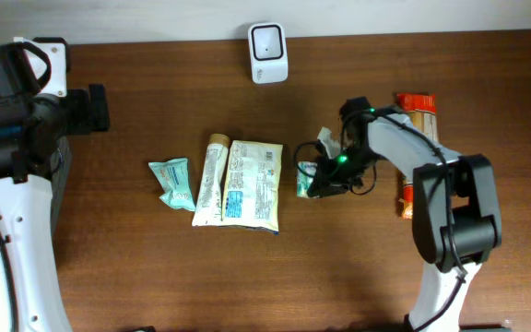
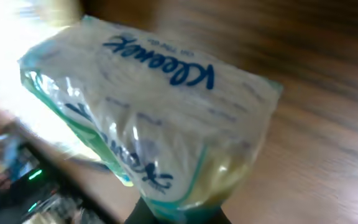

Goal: Scan the item barcode
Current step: 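Raise the Kleenex pack to the white scanner with the right gripper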

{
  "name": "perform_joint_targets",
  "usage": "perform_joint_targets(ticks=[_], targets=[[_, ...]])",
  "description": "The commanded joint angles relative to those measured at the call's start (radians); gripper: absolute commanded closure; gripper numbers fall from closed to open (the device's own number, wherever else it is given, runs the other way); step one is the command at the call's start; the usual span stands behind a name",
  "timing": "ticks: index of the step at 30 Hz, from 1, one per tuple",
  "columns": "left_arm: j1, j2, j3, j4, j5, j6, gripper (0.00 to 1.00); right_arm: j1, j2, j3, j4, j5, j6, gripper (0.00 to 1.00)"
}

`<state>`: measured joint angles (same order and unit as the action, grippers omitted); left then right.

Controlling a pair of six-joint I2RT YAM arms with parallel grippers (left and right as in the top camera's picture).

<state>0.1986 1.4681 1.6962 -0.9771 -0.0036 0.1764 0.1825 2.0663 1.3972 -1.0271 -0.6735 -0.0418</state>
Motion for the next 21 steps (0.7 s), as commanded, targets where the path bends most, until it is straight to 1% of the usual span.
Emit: perform_joint_targets(ticks=[1, 4, 7, 11, 16, 18, 21], targets=[[0.001, -0.008, 0.003, 0.002, 0.007, 0.013, 0.01, -0.056, -0.082, 0.04, -0.013, -0.374, -0.23, 0.96], [0.001, -0.008, 0.003, 0.002, 0.007, 0.013, 0.01, -0.085, -0.084, 0.049, -0.011, -0.626, -0.353, 0.96], [0.001, -0.008, 0.003, 0.002, 0.007, 0.013, 0.01, -0.085, -0.084, 0.058, -0.005, -0.731, -0.373, 0.96], [0.001, -0.008, 0.003, 0.002, 0.007, 0.013, 0.01, -0.084, -0.084, 0.109, -0.006, -0.798, -0.372, 0.96], [0.001, -0.008, 0.003, 0.002, 0.007, 0.013, 0.01, -0.048, -0.084, 0.253, -0.045, -0.833, -0.369, 0.96], [0.001, -0.008, 0.003, 0.002, 0.007, 0.013, 0.01, -0.029, -0.088, 0.314, -0.048, -0.877, -0.369, 0.96], [0.001, -0.008, 0.003, 0.002, 0.007, 0.013, 0.01, -0.023, -0.108, 0.384, -0.076, -0.879, -0.369, 0.96]])
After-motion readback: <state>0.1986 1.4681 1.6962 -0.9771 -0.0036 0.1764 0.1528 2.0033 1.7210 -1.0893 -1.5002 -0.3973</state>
